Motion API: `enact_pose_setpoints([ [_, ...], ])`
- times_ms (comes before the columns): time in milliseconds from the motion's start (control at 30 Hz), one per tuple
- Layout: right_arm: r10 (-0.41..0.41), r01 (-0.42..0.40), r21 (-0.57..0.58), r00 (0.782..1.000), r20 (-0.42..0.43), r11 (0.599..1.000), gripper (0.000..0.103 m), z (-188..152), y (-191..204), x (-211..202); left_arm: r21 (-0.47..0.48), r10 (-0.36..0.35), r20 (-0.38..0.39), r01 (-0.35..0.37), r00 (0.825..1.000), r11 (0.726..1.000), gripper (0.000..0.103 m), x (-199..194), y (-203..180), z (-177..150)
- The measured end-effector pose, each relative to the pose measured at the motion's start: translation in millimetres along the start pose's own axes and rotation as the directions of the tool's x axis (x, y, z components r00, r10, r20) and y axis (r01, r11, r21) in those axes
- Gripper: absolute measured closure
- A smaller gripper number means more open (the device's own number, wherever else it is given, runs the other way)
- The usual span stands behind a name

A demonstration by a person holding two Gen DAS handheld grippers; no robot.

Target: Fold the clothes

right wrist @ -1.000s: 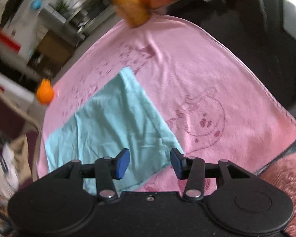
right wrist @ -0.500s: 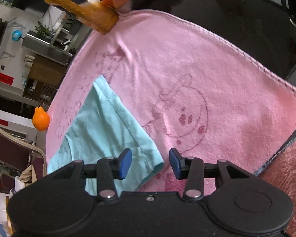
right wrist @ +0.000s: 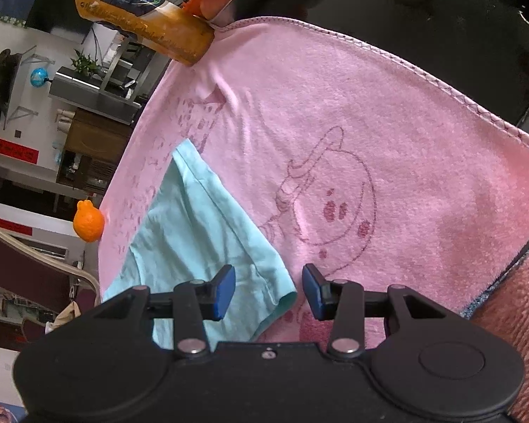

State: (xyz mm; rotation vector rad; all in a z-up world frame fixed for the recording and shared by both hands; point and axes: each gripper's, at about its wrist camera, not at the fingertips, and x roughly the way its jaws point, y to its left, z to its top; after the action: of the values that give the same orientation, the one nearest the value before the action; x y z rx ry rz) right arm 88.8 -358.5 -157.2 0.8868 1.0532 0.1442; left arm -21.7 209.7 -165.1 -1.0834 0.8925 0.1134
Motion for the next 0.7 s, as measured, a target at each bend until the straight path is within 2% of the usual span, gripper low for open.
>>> enact_pose_setpoints([
  [67, 0.001, -0.001, -0.004, 1.0, 0.001, 1.0, 0.061, 0, 1, 0, 0.025, 0.012, 0.009, -0.013, 1.0, 1.0, 0.103, 1, -4, -3],
  [133, -0.001, 0.001, -0.002, 1.0, 0.004, 1.0, 0.063, 0, 0, 0, 0.06, 0.041, 0.027, -0.042, 0.999, 0.997, 0.103, -3, -8, -3],
  [200, -0.012, 0.012, 0.001, 1.0, 0.005, 1.0, 0.072, 0, 0, 1, 0.115, 0.082, 0.057, -0.088, 0.995, 0.989, 0.103, -10, -15, -5],
  [267, -0.041, 0.041, -0.011, 0.999, 0.003, 0.999, 0.094, 0, 1, 2, 0.199, 0.124, 0.096, -0.141, 0.988, 0.97, 0.103, -16, -28, -7],
  [300, -0.066, 0.066, -0.036, 0.998, 0.011, 0.997, 0.099, -1, 4, 2, 0.231, 0.145, 0.113, -0.168, 0.983, 0.958, 0.103, -19, -33, -9],
  [367, -0.12, 0.123, -0.092, 0.992, 0.044, 0.988, 0.1, -4, 13, -1, 0.291, 0.184, 0.147, -0.221, 0.972, 0.931, 0.103, -25, -43, -12],
  [467, -0.143, 0.158, -0.152, 0.984, 0.104, 0.976, 0.101, -8, 30, -12, 0.352, 0.254, 0.176, -0.302, 0.951, 0.886, 0.103, -23, -50, -16],
  [567, -0.195, 0.21, -0.18, 0.976, 0.094, 0.961, 0.101, -6, 31, -5, 0.396, 0.336, 0.179, -0.38, 0.925, 0.836, 0.101, 0, -47, -19],
  [633, -0.234, 0.244, -0.194, 0.969, 0.074, 0.95, 0.101, -7, 28, 7, 0.44, 0.355, 0.205, -0.41, 0.912, 0.799, 0.101, 6, -52, -24],
  [700, -0.257, 0.273, -0.249, 0.962, 0.096, 0.929, 0.101, -11, 35, 7, 0.492, 0.367, 0.209, -0.422, 0.906, 0.762, 0.1, 5, -57, -27],
])
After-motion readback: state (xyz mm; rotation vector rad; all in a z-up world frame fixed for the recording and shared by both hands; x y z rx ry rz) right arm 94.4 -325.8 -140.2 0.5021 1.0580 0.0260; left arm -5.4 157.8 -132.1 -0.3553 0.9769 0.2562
